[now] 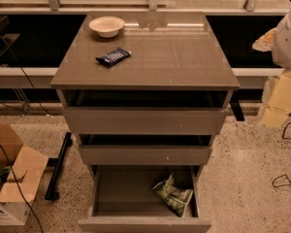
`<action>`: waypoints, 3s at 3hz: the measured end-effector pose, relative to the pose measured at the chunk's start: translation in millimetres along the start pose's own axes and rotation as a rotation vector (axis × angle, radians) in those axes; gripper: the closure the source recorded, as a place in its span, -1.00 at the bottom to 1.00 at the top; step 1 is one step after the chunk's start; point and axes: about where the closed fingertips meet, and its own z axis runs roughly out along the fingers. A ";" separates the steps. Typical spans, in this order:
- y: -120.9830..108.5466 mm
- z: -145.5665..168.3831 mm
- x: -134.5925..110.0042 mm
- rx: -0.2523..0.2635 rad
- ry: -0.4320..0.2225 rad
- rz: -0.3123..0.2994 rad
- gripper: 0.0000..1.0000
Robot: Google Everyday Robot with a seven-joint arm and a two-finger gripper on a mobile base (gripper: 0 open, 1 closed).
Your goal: Pick green jalapeno chip bag from bottom drawer and place on counter
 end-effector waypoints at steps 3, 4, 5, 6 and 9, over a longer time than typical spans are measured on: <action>11.4 34.0 2.1 -0.020 -0.103 0.036 -1.00; 14.3 65.7 4.3 -0.047 -0.147 0.069 -1.00; 19.1 100.8 3.9 -0.102 -0.186 0.099 -1.00; 28.2 140.8 3.0 -0.179 -0.228 0.131 -1.00; 46.3 215.9 15.4 -0.351 -0.241 0.195 -1.00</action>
Offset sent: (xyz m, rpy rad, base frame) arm -0.0030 0.0076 -0.0380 0.1187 0.0075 0.0078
